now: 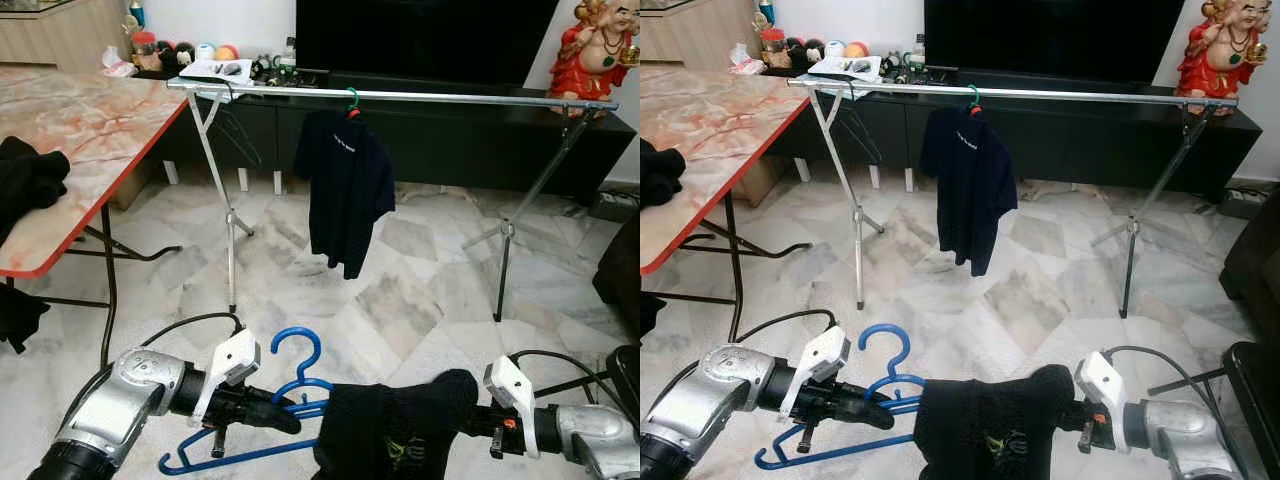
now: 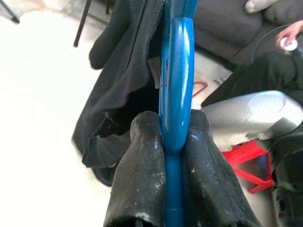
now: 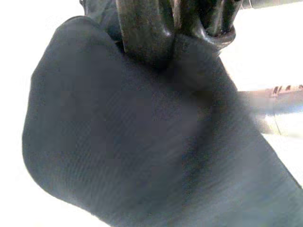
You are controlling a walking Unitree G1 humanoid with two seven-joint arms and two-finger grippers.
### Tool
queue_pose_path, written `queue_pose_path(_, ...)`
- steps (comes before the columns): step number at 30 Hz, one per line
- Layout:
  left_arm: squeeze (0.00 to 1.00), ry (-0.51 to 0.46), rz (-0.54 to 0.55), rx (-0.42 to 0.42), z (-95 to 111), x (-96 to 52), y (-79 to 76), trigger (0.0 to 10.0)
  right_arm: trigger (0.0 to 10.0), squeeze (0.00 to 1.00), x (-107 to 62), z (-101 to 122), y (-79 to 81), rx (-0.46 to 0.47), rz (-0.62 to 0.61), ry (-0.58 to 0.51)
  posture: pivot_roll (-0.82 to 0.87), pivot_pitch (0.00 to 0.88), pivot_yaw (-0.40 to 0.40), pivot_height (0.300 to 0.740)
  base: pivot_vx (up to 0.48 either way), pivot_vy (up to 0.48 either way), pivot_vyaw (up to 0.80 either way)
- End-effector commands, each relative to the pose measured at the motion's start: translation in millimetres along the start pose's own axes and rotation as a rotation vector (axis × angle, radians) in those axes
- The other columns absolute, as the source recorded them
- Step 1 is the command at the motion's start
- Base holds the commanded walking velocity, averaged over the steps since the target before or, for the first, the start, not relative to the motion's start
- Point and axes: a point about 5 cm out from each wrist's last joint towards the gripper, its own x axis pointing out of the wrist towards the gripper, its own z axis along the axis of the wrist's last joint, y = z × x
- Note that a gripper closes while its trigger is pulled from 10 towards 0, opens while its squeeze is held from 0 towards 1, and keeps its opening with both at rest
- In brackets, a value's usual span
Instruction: Hang hanger
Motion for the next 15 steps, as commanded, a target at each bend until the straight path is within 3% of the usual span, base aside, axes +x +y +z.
queue_pose_path(1, 0.0, 0.049, 0.054, -0.012, -12, -6.5, 2.9, 0.0, 0.0, 0.0, -8.6, 0, -3.5, -0.028, -0.024, 0.034, 0.05, 0.062, -0.038, 0.74, 0.0, 0.0, 0.0)
queue_pose_path(5, 0.0, 0.067, 0.107, -0.043, -22, -13.0, 5.9, 0.0, 0.0, 0.0, -13.2, -3, -4.5, -0.033, -0.036, 0.056, 0.05, 0.062, -0.038, 0.74, 0.0, 0.0, 0.0)
queue_pose_path(7, 0.0, 0.151, 0.145, -0.052, -39, -18.2, 4.9, 0.0, 0.0, 0.0, -17.5, -6, -5.2, -0.03, -0.052, 0.07, 0.05, 0.063, -0.038, 0.74, 0.0, 0.0, 0.0)
queue_pose_path(15, 0.0, 0.29, 0.23, -0.096, -75, -21.3, 3.1, 0.0, 0.0, 0.0, -20.8, -7, -7.4, -0.035, -0.101, 0.069, 0.05, 0.061, -0.034, 0.74, 0.0, 0.0, 0.0)
